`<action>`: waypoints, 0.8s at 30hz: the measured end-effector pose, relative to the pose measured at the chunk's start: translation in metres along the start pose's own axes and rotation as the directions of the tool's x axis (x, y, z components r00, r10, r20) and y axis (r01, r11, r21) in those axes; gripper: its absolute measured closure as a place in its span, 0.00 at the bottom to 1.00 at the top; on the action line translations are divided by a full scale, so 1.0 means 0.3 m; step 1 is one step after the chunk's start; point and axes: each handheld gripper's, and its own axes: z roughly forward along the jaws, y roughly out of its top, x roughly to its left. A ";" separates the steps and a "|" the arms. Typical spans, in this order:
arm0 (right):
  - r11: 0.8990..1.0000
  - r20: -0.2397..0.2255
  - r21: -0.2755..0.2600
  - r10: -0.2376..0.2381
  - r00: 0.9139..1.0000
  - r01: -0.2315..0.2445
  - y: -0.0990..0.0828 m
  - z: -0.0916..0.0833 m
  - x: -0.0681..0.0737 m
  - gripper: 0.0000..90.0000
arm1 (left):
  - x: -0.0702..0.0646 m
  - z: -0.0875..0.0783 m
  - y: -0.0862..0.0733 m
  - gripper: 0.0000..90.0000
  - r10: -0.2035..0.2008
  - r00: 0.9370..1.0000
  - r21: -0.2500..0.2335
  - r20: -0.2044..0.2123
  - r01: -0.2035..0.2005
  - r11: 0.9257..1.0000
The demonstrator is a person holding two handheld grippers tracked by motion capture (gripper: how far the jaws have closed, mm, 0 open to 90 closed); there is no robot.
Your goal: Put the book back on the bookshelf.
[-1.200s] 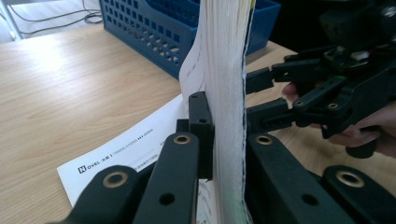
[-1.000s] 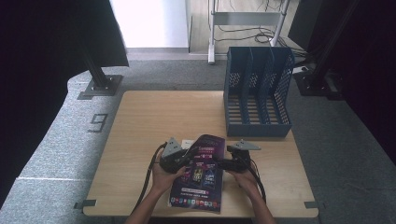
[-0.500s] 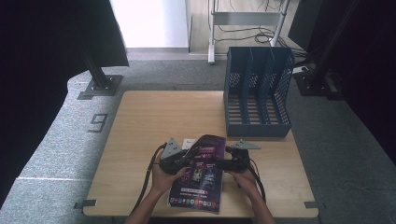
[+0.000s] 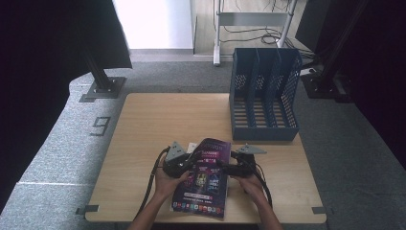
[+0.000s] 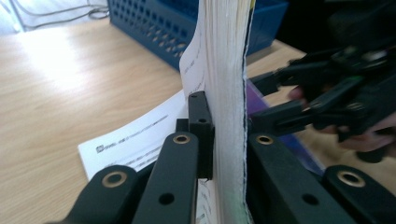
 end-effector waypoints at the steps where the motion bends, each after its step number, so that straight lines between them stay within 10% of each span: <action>1: 1.000 0.001 -0.001 -0.004 1.000 0.004 0.000 0.000 0.003 0.25 | 0.003 0.009 -0.005 0.95 0.001 1.000 0.011 -0.010 -0.001 1.000; 24: 0.999 0.033 0.021 -0.026 0.999 0.026 -0.008 0.020 0.011 0.34 | 0.081 0.125 -0.063 0.94 -0.056 0.997 0.183 -0.051 0.064 0.981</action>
